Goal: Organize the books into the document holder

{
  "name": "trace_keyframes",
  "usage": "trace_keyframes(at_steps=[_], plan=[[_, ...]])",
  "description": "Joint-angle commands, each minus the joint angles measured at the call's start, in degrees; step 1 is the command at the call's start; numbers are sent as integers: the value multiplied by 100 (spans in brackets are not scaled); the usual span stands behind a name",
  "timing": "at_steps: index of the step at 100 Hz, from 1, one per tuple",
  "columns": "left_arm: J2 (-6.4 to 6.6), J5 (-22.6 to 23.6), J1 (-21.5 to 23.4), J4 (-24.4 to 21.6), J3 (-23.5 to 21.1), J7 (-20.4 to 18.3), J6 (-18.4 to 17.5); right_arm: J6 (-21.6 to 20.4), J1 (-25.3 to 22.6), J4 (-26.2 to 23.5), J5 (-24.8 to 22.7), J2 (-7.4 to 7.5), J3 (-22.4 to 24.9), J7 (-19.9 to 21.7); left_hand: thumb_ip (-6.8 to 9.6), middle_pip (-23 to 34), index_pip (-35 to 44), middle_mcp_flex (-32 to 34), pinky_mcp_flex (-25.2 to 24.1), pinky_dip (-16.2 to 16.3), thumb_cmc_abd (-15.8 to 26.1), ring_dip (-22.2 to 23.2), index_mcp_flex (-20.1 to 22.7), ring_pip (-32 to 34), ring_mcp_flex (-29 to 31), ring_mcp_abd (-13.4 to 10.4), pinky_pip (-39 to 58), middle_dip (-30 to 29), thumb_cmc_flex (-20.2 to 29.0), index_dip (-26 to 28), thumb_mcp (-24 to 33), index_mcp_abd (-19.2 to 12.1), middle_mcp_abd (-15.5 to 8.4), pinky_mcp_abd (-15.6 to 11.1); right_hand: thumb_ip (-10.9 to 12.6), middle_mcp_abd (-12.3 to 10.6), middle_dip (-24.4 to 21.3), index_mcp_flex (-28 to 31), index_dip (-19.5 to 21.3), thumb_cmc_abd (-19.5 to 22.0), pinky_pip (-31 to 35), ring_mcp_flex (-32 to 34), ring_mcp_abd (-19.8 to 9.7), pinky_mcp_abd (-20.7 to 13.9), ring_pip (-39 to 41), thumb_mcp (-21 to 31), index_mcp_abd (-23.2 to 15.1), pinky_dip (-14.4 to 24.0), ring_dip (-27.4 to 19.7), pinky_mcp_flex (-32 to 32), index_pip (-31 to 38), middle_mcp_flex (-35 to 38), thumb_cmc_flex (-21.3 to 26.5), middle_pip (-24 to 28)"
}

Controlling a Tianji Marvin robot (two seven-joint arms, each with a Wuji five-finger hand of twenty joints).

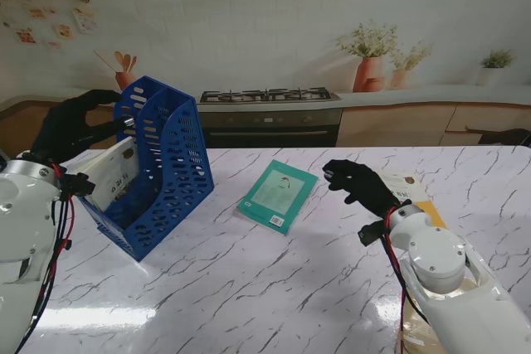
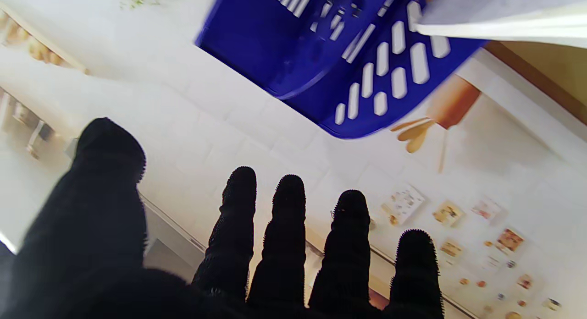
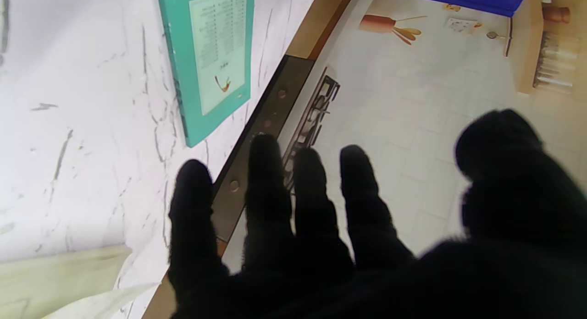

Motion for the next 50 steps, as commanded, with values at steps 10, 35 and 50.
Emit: trace_keyframes(at_steps=[10, 35, 50], plan=[[-84, -170, -153, -107, 439, 71, -396, -40, -110, -89, -32, -20, 35, -23, 225, -125, -157, -83, 8, 134, 367, 42, -19, -17, 42, 74, -35, -72, 331, -89, -696, 0, 62, 154, 367, -164, -53, -149, -77, 91, -74, -103, -74, -54, -121, -149, -71, -63, -56, -63, -59, -131, -4, -38], [-140, -427, -526, 141, 1261, 316, -941, -66, -248, -190, -97, -2, 168, -7, 241, -134, -180, -81, 53, 138, 463, 29, 5, -30, 29, 48, 77, -68, 402, -77, -792, -5, 68, 165, 378, -201, -62, -125, -68, 68, -131, -89, -49, -14, -145, -190, -144, -87, -65, -96, -41, -99, 5, -63], [-192, -569, -821, 528, 1849, 523, -1383, -66, -320, -243, -103, 10, 244, 28, 246, -119, -176, -36, 70, 117, 494, 28, 48, -12, 70, 50, 127, -55, 454, -60, -861, -16, 104, 177, 381, -201, -66, -122, -67, 48, -162, -89, -22, 2, -174, -180, -150, -100, -71, -114, -37, -83, -10, -97]])
